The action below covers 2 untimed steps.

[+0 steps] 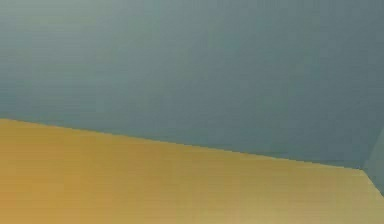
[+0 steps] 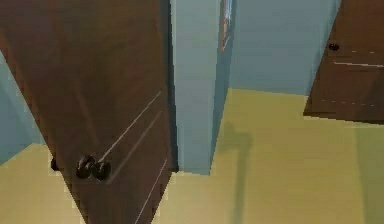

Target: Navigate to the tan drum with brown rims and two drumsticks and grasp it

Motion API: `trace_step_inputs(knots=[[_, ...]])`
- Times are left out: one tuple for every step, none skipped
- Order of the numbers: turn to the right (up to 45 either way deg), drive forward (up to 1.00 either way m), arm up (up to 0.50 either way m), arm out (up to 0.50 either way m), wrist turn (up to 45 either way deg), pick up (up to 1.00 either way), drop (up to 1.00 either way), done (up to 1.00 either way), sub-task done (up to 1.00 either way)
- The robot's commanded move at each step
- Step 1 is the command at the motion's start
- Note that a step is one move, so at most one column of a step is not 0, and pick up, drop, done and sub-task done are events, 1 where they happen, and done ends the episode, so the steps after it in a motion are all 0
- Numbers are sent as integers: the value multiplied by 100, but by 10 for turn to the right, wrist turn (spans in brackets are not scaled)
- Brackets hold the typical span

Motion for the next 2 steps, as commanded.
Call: trace_step_inputs(knots=[[0,75,0,0,0,0,0,0,0],[450,0,0,0,0,0,0,0,0]])
